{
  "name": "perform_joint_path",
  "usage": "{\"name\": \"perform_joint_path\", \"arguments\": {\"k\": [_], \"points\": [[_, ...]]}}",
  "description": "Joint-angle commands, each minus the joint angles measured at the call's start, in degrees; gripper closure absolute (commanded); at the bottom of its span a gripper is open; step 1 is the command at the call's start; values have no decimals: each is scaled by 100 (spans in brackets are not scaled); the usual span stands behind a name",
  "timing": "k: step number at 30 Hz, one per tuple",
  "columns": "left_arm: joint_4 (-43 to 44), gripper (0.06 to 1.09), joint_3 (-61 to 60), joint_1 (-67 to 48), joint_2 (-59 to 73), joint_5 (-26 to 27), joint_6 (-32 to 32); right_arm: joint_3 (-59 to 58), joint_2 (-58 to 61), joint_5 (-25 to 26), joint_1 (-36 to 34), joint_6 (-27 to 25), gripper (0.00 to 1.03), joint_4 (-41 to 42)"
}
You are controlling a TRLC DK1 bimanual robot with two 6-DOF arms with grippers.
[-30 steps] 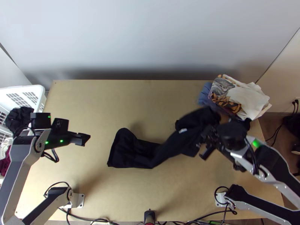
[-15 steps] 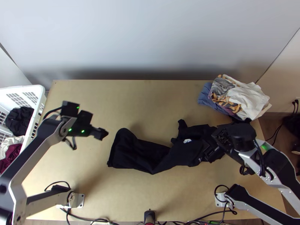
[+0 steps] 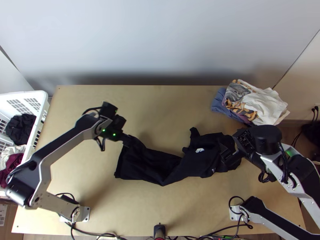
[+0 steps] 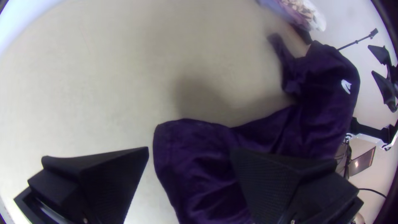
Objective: Fold the t-shirt
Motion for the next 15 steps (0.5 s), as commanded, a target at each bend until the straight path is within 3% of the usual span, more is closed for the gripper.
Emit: {"name": "perform_joint_path", "arguments": {"k": [1, 6, 7, 9, 13, 15], "points": [[28, 12, 294, -213, 446, -231, -27, 40, 24, -23, -91, -15, 5, -24], [28, 13, 285, -195, 604, -459, -18, -4, 59, -32, -109, 11, 5, -7], [28, 19, 285, -204, 613, -450, -9, -13, 59, -32, -109, 11, 5, -7], [28, 37, 285, -239, 622, -450, 26, -56, 59, -32, -118, 11, 5, -7], [1, 86, 285, -345, 613, -363, 176, -180, 76, -32, -126, -41, 5, 46], [-8, 100, 250, -362, 551, -327, 184, -223, 155, -32, -118, -68, 5, 134]]}}
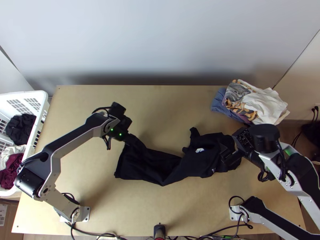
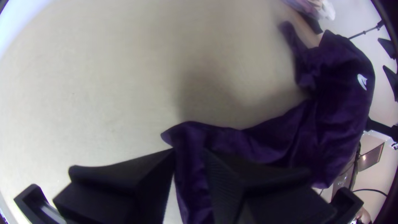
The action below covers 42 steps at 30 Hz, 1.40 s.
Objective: Fold the t-shirt
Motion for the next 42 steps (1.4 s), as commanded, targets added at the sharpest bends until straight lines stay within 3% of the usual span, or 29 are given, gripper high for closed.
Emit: {"name": "perform_joint_path", "arguments": {"k": [1, 8, 15, 24, 37, 39, 40, 42], "points": [[-47, 105, -23, -111, -39, 53, 125, -136, 160, 7, -10, -66, 5, 171], [-267, 105, 56, -102, -1085, 44, 345, 312, 1022, -327, -19, 119, 5, 575], [-478, 105, -172, -58, -1735, 35, 407, 664, 2542, -915, -195, 321, 5, 1551], [-425, 105, -533, 170, -2034, 35, 407, 453, 3957, -995, -169, 374, 5, 2113], [-337, 105, -480, 478, -2087, 44, 389, -857, 3307, -1056, -336, 251, 6, 1885], [-311, 105, -471, 495, -2096, 44, 372, -892, 3272, -1056, -415, 251, 20, 1727], [-311, 105, -471, 504, -2096, 53, 372, -901, 3228, -1065, -476, 260, 31, 1630], [-311, 105, -471, 530, -2122, 53, 363, -936, 3087, -1109, -582, 268, 64, 1533]]}}
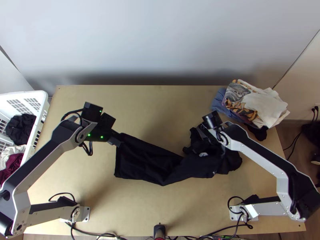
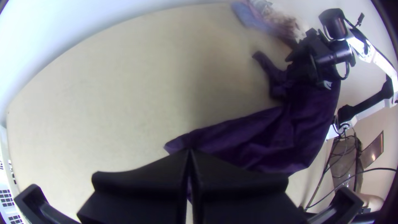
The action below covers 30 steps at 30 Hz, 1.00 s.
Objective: Fold the t-shirt
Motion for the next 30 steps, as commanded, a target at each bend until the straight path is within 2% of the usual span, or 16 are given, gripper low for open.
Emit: {"name": "perform_joint_path", "arguments": {"k": [1, 2, 3, 8, 15, 25, 30], "points": [[19, 105, 10, 117, -79, 11, -13, -333, -435, -108, -307, -31, 81, -296], [11, 105, 1, 135, -96, 11, -13, -368, -540, -126, -342, -22, 97, -296], [11, 105, -17, 144, -114, 11, -4, -394, -637, -126, -368, -13, 100, -305], [-7, 105, -26, 197, -202, 11, -13, -201, -1103, -126, -456, 110, 100, -296], [-86, 105, 10, 258, -562, -50, 48, 906, -1410, -117, -456, 259, 100, -366], [-139, 105, 159, 1005, -1309, -129, 303, 1970, -1630, -90, -474, 400, 100, -612], [371, 105, 229, 1023, -1872, -1087, 497, 2726, -1727, 182, -430, 400, 100, -639]]}}
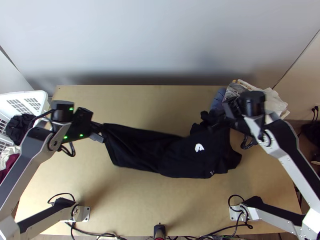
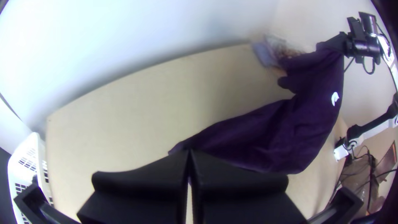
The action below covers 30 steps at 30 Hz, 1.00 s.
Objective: Fold the t-shirt
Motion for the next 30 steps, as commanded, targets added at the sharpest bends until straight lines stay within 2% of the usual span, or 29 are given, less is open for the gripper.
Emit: {"name": "perform_joint_path", "arguments": {"k": [1, 9, 12, 15, 19, 30], "points": [[566, 105, 131, 190, -731, -986, 221, 1059, -158, 344, 40, 21, 100, -40], [1506, 105, 219, 401, -1601, -2067, 467, 2043, -553, 986, 128, -330, 100, 320], [1832, 105, 245, 401, -1962, -2242, 582, 2202, -782, 1276, 277, -541, 100, 452], [2078, 105, 263, 401, -2331, -2269, 705, 2175, -1080, 1540, 462, -875, 100, 663], [2148, 105, 386, 401, -2744, -2260, 863, 2158, -1441, 1583, 550, -1279, 100, 839], [1796, 105, 474, 357, -3596, -2084, 1329, 2448, -2144, 1583, 603, -1332, 100, 373]]}}
